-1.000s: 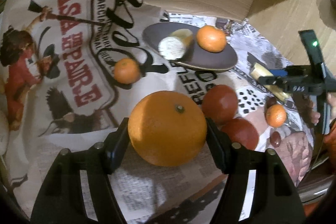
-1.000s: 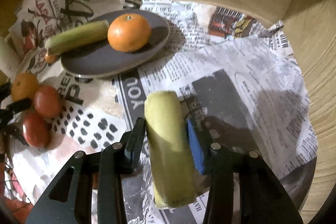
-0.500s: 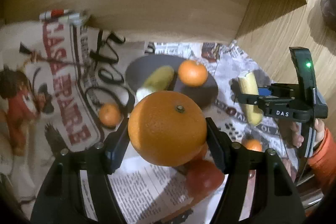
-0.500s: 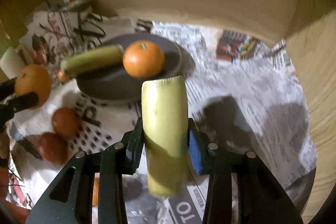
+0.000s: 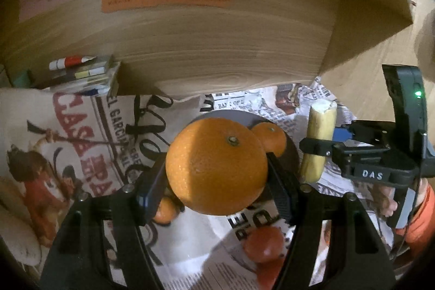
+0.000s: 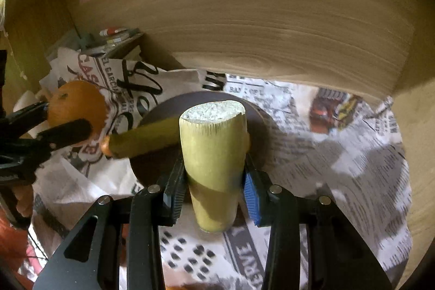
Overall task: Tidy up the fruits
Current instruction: 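Carry the squash and orange to the dark plate and open both tools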
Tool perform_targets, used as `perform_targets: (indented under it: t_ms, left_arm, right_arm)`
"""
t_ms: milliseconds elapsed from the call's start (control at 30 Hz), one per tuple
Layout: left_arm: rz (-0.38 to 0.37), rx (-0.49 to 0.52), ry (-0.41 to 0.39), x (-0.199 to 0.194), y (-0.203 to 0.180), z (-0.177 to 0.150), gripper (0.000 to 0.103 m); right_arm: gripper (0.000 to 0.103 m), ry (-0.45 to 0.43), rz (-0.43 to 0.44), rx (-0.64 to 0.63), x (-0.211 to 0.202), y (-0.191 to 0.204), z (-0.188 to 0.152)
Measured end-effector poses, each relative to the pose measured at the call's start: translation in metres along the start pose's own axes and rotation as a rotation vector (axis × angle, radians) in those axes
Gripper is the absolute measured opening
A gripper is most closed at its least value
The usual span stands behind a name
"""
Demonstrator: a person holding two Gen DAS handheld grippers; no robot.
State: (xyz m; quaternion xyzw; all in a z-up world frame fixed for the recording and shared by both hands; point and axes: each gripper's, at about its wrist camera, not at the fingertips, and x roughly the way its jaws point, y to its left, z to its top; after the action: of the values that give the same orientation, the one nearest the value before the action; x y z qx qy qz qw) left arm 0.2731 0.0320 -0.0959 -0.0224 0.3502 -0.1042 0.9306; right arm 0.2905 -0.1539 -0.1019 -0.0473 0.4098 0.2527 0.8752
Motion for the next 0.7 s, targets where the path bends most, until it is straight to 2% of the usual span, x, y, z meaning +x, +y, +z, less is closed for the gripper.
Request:
perform_targets:
  t_ms: [300,600,700]
  left_arm:
    - [0.042,-0.003,0.074,0.049,0.018,0.016,0.068]
    - [0.067,0.025,0.157,0.096,0.021,0.015,0.068]
    - [0.038,0.012,0.175,0.101,0.022,0.014,0.069]
  right_arm:
    - [0.035,0.058,0.054,0.004,0.041,0.011,0.017]
    - [0.035,0.06,0.024,-0.019,0.055,0.016,0.025]
    - [0.036,0.059,0.012,-0.029,0.056,0.017,0.026]
